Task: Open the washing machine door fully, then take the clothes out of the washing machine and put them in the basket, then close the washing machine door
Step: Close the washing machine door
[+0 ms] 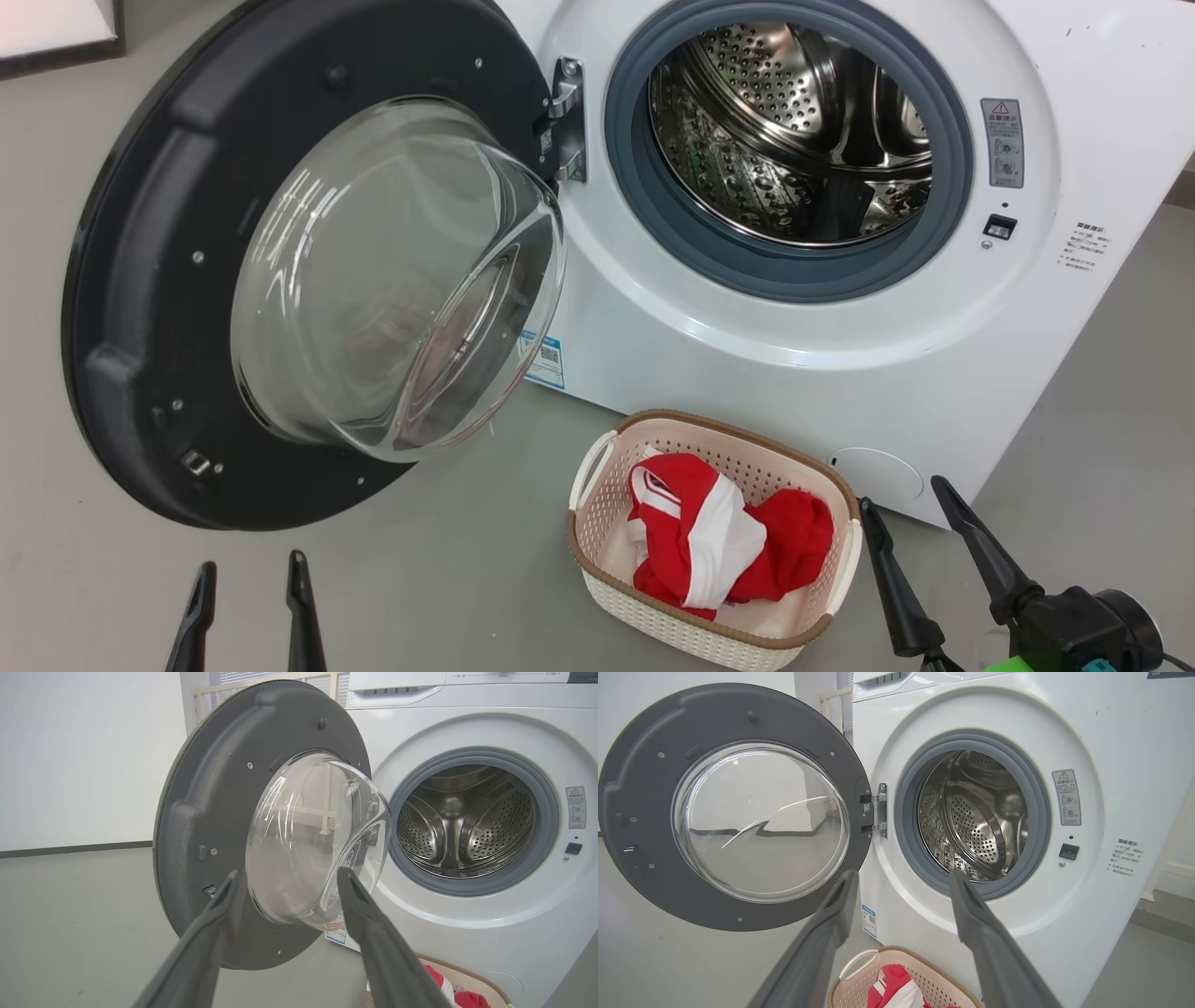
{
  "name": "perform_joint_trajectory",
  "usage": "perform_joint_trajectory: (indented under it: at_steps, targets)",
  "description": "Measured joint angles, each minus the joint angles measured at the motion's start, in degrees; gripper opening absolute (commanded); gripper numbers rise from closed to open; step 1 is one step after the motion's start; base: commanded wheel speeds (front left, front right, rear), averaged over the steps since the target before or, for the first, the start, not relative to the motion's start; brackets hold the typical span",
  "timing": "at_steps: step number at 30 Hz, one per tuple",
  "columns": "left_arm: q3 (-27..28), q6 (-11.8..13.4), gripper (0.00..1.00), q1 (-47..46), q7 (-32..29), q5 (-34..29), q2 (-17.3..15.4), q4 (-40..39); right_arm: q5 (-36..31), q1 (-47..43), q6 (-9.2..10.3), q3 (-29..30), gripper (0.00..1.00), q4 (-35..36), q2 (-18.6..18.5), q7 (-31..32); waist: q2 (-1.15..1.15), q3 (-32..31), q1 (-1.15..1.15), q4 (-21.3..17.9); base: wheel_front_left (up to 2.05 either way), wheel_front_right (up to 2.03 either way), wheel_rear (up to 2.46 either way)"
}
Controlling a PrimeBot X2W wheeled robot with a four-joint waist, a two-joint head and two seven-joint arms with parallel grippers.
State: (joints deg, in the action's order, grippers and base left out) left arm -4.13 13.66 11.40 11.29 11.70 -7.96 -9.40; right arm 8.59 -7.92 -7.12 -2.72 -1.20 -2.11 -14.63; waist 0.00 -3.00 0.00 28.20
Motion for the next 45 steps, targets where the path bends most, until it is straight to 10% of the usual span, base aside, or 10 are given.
perform_joint_trajectory:
  at_steps: [1,3,14,31,45]
  targets:
    - [0.03,0.02,0.98,0.24,0.13,0.0,0.02,0.0,0.0,0.0,0.0,0.0,1.0,-0.03,0.0,0.0,0.0,0.01,0.0,0.0,0.0,0.0,0.0]
    - [0.18,0.14,0.0,0.37,0.42,0.0,0.02,0.0,0.0,0.0,0.0,0.0,1.0,-0.07,0.0,0.0,0.0,0.02,0.0,0.0,0.0,0.0,0.0]
    - [6.92,0.78,0.0,-2.52,2.5,6.51,1.35,-1.88,0.0,-0.02,0.0,0.32,1.0,-0.2,0.0,0.02,0.0,-0.15,0.0,-0.17,0.0,0.0,0.0]
    - [28.02,-6.12,0.0,-26.15,-4.14,41.34,-0.75,9.9,0.0,-0.13,0.0,0.3,1.0,0.98,-0.02,1.37,0.0,-0.14,0.0,-2.68,0.0,0.0,0.0]
    - [39.23,0.13,0.0,-45.33,-20.29,63.82,-5.56,33.4,-0.31,-0.27,0.0,0.09,1.0,1.91,-0.01,3.04,0.0,-0.09,0.0,-4.97,0.0,0.0,0.0]
